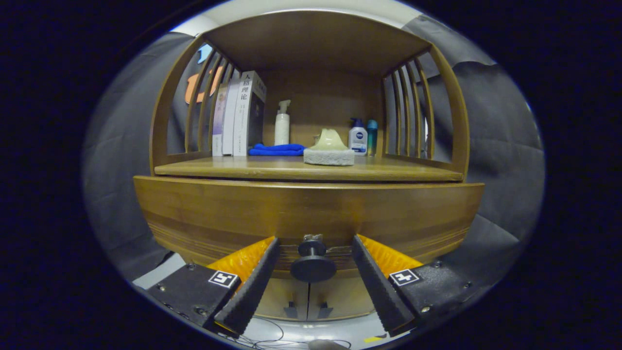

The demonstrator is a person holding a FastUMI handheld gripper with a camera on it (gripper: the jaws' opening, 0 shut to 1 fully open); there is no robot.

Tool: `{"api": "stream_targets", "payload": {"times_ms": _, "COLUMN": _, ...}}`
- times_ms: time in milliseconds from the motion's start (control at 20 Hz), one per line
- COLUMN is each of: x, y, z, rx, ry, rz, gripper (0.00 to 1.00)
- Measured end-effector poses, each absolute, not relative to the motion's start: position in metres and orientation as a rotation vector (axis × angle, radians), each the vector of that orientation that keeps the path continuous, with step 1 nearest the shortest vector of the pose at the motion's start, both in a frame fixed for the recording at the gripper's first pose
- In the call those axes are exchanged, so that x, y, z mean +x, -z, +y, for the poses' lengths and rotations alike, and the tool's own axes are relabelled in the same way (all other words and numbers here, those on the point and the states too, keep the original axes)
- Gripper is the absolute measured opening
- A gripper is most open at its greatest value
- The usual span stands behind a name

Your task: Pull open the drawer, take out the items inside it, and place them on the countertop above the cabinet.

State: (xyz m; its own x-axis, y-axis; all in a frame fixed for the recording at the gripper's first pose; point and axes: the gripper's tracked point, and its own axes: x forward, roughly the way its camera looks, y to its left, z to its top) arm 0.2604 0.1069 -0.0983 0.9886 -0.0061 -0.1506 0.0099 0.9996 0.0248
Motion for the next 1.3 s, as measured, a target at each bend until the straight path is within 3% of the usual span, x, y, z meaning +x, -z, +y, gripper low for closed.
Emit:
{"api": "stream_targets", "payload": {"times_ms": 1100, "x": 0.259, "y": 0.092, "z": 0.107, "rx": 0.052, "ry": -0.01, "rz": 0.137, "gripper": 0.99}}
{"api": "stream_targets", "payload": {"times_ms": 1300, "x": 0.252, "y": 0.083, "z": 0.108, "rx": 0.031, "ry": 0.003, "rz": 0.064, "gripper": 0.99}}
